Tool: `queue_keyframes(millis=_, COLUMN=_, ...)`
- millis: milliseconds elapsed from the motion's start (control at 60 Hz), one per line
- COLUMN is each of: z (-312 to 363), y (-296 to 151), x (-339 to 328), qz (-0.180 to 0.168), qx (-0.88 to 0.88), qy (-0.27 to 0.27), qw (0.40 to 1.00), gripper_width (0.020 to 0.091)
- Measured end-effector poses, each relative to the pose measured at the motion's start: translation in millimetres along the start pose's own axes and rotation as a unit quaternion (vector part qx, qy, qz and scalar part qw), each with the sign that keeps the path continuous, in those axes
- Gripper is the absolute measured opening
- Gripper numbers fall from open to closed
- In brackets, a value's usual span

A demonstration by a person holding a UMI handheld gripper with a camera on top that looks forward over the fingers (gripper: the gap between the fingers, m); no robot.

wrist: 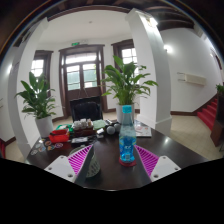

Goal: Pour water

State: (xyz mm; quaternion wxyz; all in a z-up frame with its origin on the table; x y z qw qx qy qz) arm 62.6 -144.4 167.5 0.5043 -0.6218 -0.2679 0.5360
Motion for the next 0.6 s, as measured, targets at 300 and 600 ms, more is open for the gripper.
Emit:
queue_keyframes(millis=300, z=40.8, y=-6.7, x=-57.0, qz=0.001, qx=-0.05, qy=-0.043, qw=0.998, gripper_width=0.08)
queue_keyframes(millis=600, z=65.8, y=-4.9, x=-77.4, qz=0.01, qx=-0.063, qy=-0.083, qw=0.994, gripper_width=0.0792)
Point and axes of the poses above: the point between the fingertips, and its own axes, seen from behind it with the camera up: z to the left, y down, x forward, the way the camera looks, the point moved 5 cm from there along -x, backward, against the way the camera looks, and after that the axes turned 8 degrees about z, right-handed, at the moved point
